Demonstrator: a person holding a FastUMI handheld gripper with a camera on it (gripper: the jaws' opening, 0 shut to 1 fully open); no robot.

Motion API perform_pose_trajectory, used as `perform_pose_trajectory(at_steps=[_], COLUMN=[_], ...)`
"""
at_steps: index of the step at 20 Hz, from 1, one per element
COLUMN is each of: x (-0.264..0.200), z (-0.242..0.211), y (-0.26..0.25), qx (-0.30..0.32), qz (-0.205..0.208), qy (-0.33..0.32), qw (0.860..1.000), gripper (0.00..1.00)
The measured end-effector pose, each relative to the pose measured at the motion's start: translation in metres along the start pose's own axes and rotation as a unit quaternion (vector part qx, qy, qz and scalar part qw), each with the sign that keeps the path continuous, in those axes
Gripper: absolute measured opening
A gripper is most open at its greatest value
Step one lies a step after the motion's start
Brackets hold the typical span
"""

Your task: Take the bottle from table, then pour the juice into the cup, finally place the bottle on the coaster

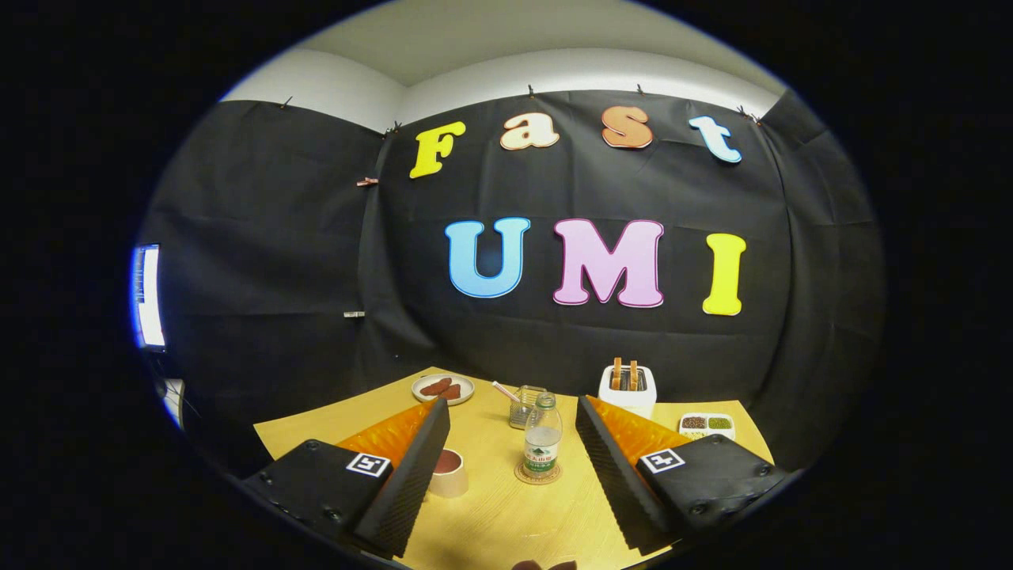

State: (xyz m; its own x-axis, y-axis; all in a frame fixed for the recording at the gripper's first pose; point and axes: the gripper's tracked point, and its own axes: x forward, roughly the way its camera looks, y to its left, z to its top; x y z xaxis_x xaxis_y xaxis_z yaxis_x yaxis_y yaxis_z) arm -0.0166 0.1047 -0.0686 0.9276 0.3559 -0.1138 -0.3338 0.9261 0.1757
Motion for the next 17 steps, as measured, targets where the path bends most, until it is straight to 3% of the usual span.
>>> perform_pose_trajectory(at_steps=[17], x=[-0.005], z=[0.021], y=[-0.014], qx=[-0.009], qz=[0.002], qy=[-0.005], qw=[1.000], gripper=[0.96])
